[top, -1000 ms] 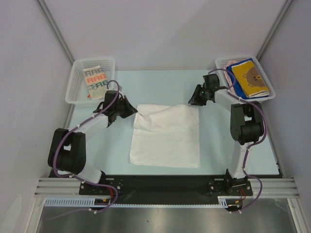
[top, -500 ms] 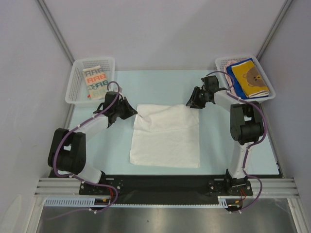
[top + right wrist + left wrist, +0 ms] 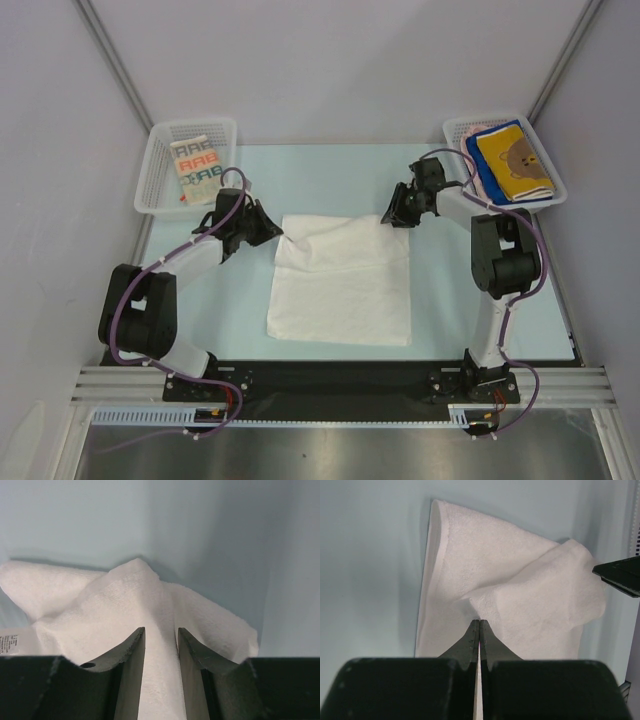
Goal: Fold and stack the towels
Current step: Flatten out the crumpled towel
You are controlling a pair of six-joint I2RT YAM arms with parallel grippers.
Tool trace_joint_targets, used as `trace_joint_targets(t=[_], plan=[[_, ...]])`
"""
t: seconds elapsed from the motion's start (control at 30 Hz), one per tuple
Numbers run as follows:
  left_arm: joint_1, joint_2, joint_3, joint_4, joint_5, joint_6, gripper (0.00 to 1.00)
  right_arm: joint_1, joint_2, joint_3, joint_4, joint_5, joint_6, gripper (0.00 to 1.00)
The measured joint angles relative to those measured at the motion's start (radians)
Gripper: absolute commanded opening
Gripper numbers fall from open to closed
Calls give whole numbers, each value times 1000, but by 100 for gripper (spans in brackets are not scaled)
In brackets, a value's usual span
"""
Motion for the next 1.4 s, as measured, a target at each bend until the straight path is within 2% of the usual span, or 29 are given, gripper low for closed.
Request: trace_joint_targets(t=[0.2, 0.37, 0.4, 0.47, 0.6, 0.63, 0.73, 1.07, 1.17, 1.27, 1.3, 1.37, 1.4], plan=[[0, 0, 5, 3, 1, 0, 0, 12, 6, 16, 13, -24, 1, 37], [0, 0, 20, 39, 5, 0, 0, 8, 49, 80, 28, -47, 5, 24], [0, 1, 23, 50, 5, 0, 0, 8, 63, 96, 32, -50, 6, 17], [0, 6, 32, 60, 5, 0, 0, 8, 76, 109, 29, -54, 4, 14], [0, 29, 49, 77, 6, 1, 0, 6, 84, 115, 26, -56, 4, 18], [0, 33, 49, 78, 6, 1, 0, 5, 84, 116, 26, -56, 2, 23], [0, 42, 49, 79, 8, 1, 0, 5, 84, 116, 15, -56, -6, 31], [0, 55, 49, 100, 14, 0, 0, 5, 122, 147, -19, -56, -26, 30], [0, 64, 53, 106, 15, 0, 1, 6, 144, 170, -31, -56, -29, 25], [0, 71, 55, 114, 16, -1, 0, 6, 160, 189, -39, -56, -34, 16], [0, 73, 57, 118, 20, -1, 0, 6, 161, 192, -41, -56, -34, 8], [0, 75, 62, 127, 26, -1, 0, 6, 161, 194, -46, -56, -37, 1], [0, 75, 67, 128, 31, 0, 0, 6, 161, 195, -48, -54, -38, 0]])
